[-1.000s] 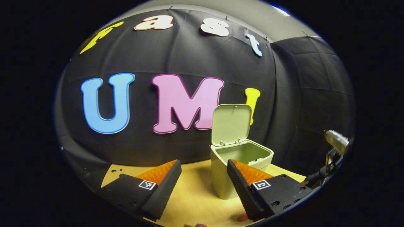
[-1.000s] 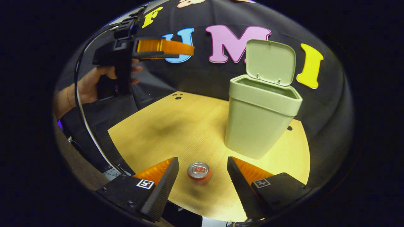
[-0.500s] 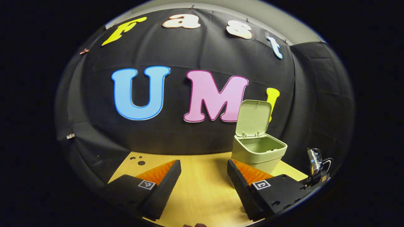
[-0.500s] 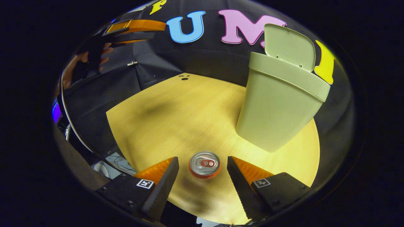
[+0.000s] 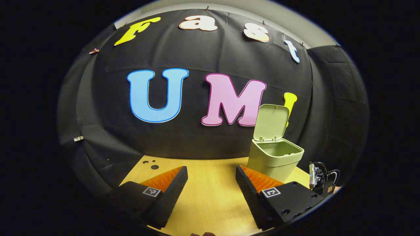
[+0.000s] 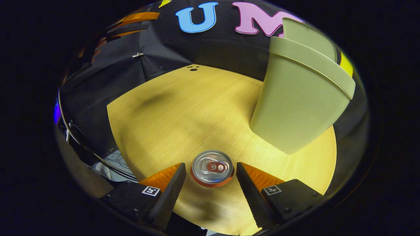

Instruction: Press the lid of the desktop garbage bin to open it, pick up the crumpled paper on the desktop and throw it into the bin, then pick up the pop can on the desktop and drop it into the bin, and finally close the garbage bin lid.

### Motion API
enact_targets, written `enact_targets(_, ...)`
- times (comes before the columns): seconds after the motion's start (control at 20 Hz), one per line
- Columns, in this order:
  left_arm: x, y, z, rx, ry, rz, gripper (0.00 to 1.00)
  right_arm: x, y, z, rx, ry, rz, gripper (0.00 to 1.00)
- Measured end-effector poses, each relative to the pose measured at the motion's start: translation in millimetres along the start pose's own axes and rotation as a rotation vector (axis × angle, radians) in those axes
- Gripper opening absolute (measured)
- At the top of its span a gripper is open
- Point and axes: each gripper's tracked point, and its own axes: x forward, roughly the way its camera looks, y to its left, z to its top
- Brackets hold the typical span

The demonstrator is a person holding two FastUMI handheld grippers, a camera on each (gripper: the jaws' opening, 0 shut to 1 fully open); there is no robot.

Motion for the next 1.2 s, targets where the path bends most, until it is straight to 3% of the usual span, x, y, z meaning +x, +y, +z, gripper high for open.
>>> enact_targets(0.05,0.3,-0.8,0.3,-0.002,0.000,-0.004,0.95,-0.3,-1.9,-0.1,-0.002,0.007,-0.012,0.96)
enact_targets(0.15,1.3,-2.1,0.0,-0.002,0.000,-0.010,0.95,-1.6,-1.7,4.8,-0.001,-0.008,-0.013,0.83)
enact_targets(0.45,6.5,-3.8,-4.1,-0.008,0.008,-0.013,0.95,-25.7,-5.5,27.4,0.027,-0.051,-0.016,0.83)
enact_targets(0.5,7.1,-3.9,-5.5,-0.007,0.009,-0.013,0.95,-32.1,-6.7,34.2,0.035,-0.061,-0.014,0.87)
enact_targets(0.6,8.3,-4.8,-7.1,-0.009,0.010,-0.015,0.95,-45.0,-13.0,45.9,0.052,-0.070,-0.022,0.83)
enact_targets(1.2,17.0,-10.6,-4.9,-0.004,0.009,-0.032,0.95,-142.6,-57.2,195.6,0.063,-0.360,-0.089,0.83)
